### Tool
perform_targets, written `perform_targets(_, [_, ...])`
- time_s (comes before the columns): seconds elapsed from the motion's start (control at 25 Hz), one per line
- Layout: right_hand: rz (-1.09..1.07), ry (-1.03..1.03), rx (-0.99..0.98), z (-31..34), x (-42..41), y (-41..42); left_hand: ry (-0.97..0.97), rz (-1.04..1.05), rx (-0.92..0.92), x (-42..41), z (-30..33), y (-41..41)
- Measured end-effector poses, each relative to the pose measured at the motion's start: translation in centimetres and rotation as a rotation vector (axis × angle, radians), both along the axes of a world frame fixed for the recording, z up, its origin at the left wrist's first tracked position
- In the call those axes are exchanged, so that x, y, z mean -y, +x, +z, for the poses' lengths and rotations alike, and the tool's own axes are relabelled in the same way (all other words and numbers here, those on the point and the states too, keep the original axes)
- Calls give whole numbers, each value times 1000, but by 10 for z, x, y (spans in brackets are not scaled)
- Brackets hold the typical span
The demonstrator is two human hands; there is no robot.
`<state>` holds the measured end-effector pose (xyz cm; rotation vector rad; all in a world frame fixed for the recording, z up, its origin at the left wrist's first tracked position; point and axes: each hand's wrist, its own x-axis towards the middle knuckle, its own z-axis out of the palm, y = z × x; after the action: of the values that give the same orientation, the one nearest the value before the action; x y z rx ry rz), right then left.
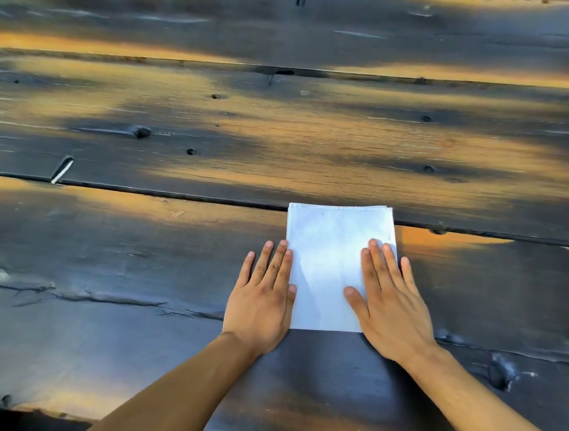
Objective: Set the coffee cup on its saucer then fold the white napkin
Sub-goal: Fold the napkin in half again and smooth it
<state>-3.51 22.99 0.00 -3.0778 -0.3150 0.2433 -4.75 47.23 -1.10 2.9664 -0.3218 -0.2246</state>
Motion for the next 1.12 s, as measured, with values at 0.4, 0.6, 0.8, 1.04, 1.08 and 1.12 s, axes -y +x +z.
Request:
perform_targets(0.4, [164, 91, -13, -8, -63, 5, 16, -7, -11, -2, 1, -1])
perform_targets(0.6, [61, 7, -22, -2, 5, 5, 10, -7, -25, 1, 4, 1])
perform_targets(0.8, [3, 62, 30, 2, -13, 17, -178, 57, -13, 2, 19, 9])
perform_targets(1.04, [-3, 108, 69, -10, -28, 69, -79, 7, -60, 20, 17, 64])
perform_targets(1.08, [-3, 95, 64, -13, -24, 72, -32, 0, -91, 20, 13, 68])
perform_targets(1.12, [-3, 86, 54, -15, -20, 73, 4, -8, -109, 19, 10, 69])
